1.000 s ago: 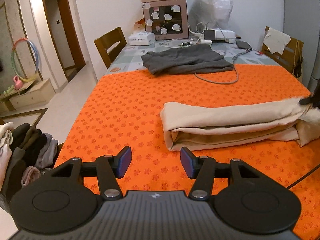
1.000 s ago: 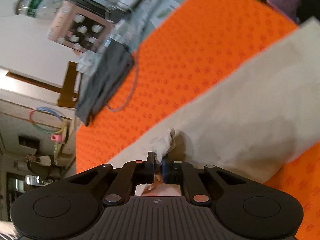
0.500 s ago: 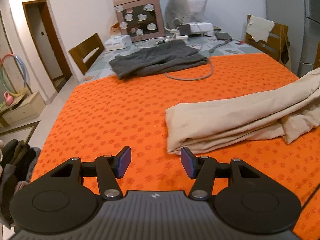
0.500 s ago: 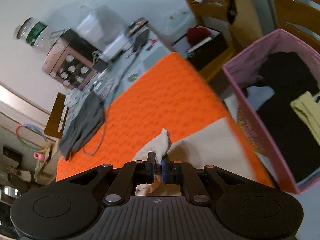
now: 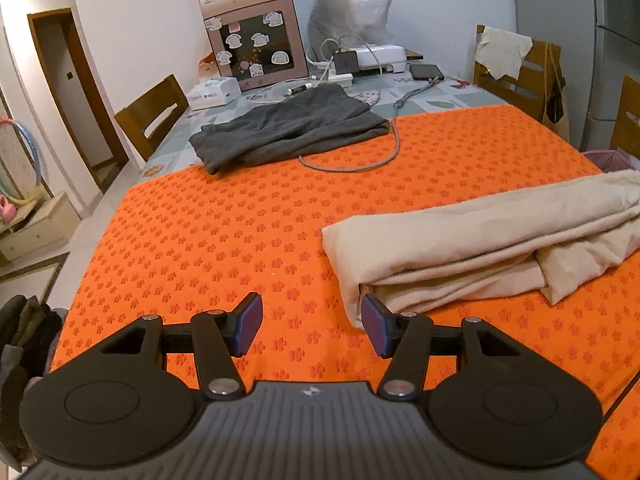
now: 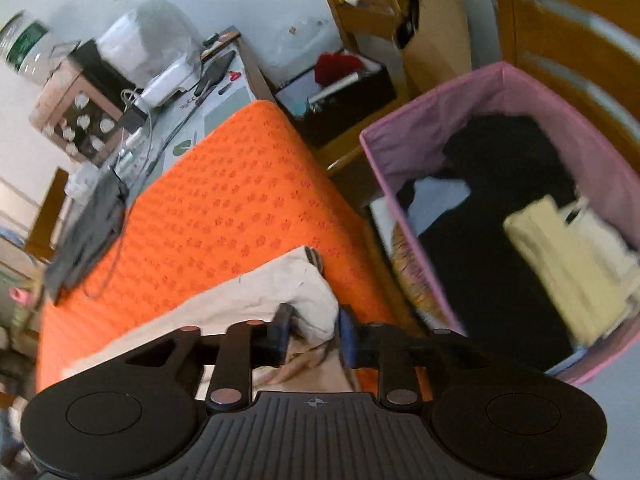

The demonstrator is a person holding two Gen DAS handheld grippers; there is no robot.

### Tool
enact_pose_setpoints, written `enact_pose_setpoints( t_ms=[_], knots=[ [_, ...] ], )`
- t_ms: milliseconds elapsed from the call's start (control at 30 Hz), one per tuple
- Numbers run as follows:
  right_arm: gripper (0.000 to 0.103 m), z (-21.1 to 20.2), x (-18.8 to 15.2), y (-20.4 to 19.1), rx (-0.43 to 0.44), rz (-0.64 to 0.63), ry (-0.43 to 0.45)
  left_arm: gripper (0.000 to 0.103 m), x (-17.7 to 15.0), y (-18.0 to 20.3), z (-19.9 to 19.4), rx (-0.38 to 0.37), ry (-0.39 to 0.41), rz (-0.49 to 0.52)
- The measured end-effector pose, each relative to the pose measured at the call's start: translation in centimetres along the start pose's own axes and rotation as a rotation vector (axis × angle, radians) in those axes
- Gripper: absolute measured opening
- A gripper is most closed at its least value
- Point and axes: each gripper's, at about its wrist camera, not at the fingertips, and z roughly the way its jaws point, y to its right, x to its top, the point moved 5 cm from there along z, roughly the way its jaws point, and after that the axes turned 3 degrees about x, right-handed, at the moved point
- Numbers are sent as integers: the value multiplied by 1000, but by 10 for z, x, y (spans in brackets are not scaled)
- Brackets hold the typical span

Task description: Fold clothes

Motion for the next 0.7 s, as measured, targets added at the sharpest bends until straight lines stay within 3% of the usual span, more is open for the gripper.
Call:
enact_pose_setpoints(
  t_ms=[133,267,333,433,700],
  knots=[
    [38,-24,-2,-29,-76,-189,67,59,9,-7,4,-35,6,-33],
    [38,-38,-12,-73,11,-386,57,42,20,-16,14,-85,-3,-57],
    [38,-37,-21,-96,80,-470,19,24,26,-20,22,-133,-21,-67],
    [38,-31,-39,-132,179,-585,-36,15,36,-27,37,-218,-56,-80],
    [36,-10,-74,-223,380,-744,-146,10,54,-34,76,-421,-135,-94]
  ],
)
